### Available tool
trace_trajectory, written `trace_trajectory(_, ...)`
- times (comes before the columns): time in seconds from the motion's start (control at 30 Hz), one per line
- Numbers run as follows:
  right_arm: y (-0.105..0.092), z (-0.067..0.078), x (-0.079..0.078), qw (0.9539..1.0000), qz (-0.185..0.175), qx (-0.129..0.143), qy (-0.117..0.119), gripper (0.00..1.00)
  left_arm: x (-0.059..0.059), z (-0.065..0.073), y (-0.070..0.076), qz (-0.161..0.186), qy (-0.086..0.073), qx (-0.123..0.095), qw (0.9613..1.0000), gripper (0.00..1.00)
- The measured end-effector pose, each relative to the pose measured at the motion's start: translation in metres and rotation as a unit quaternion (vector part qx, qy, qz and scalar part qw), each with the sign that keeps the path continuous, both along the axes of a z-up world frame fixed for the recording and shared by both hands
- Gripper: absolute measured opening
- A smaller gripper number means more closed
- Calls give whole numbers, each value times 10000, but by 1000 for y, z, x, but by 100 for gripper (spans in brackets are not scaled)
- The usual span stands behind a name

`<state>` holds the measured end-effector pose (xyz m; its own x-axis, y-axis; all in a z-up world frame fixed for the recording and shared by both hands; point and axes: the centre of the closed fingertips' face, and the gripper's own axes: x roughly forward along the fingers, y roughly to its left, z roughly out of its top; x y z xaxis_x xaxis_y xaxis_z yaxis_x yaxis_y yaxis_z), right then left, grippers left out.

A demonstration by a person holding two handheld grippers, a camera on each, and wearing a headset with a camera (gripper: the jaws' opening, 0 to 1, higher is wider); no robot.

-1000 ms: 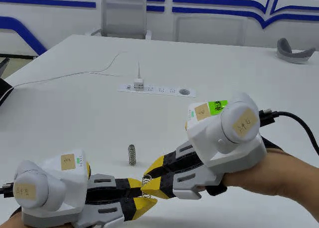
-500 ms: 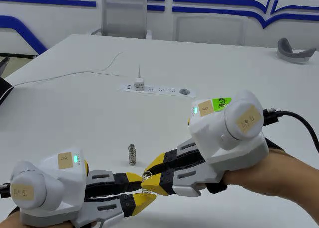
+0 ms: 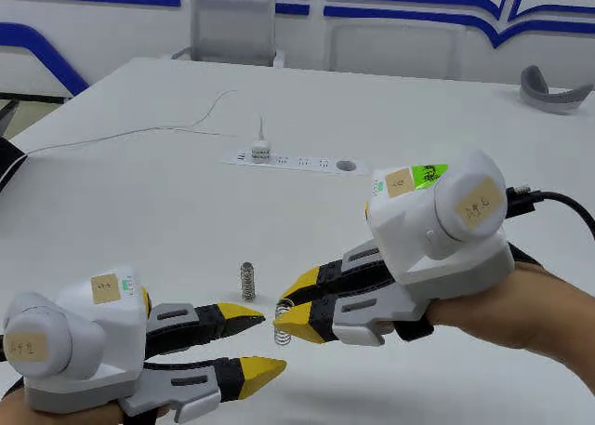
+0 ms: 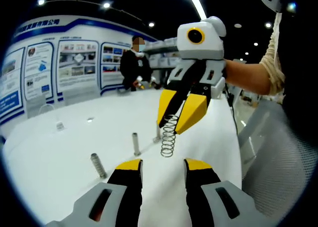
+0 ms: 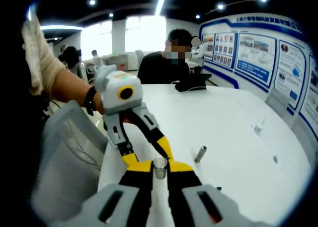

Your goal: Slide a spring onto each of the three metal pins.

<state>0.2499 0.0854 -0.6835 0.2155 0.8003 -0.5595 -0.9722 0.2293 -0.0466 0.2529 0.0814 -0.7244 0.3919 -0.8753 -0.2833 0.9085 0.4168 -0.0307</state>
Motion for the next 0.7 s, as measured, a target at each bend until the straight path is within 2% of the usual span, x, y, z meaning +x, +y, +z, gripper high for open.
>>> trace_trajectory(0.27,-11,7,14,9997,-238,29,-63,12,1,-2,2,91,33,1,10000,40)
trace_trajectory(0.47,-22,15,30,9985,-523,75,-142,12,1,-2,3,127,70,-4,9999,43)
trace_trajectory(0.7,-34,18,50,9961,-845,79,-225,12,0,-4,4,136,104,11,9999,45)
